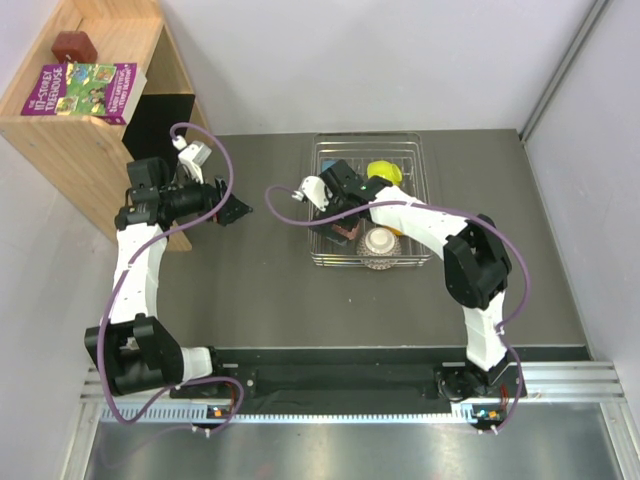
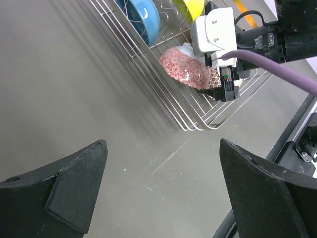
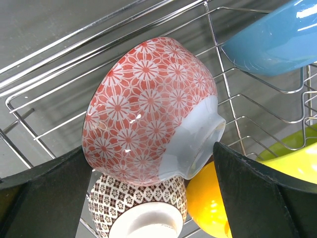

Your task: Load the bowls into the dish rack

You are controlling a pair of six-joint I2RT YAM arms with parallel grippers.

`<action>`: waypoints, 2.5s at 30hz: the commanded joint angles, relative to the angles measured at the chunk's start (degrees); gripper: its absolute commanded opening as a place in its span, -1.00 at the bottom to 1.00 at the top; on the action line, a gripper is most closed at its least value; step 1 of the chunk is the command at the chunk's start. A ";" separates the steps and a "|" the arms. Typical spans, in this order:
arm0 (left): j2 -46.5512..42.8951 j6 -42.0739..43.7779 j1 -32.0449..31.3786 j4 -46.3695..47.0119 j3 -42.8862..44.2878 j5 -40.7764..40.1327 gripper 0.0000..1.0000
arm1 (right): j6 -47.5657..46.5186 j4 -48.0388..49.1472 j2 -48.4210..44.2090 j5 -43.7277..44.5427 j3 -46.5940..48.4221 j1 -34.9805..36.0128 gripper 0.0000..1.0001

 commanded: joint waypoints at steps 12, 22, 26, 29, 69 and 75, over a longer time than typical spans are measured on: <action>-0.26 1.26 0.16 0.62 0.79 1.69 0.98 | 2.72 -0.08 -2.17 -0.03 0.36 1.01 0.99; -0.25 1.35 0.25 1.41 0.17 1.78 0.98 | 0.97 -1.31 -2.53 7.72 0.98 2.50 0.99; -0.25 1.62 0.16 1.41 -0.09 1.69 0.98 | -1.67 -3.33 -2.61 8.25 2.12 3.64 0.99; -0.17 1.96 0.33 1.41 -0.35 1.52 0.98 | -3.25 -5.70 -2.61 7.64 4.49 3.99 0.99; 7.14 1.08 -13.55 4.84 2.46 -6.48 0.98 | 12.04 -8.34 -29.47 -7.19 -4.45 -28.95 0.99; -0.60 2.05 -6.71 2.38 -2.90 -5.01 0.98 | 8.96 -7.55 -45.48 -17.94 -15.36 -36.69 0.99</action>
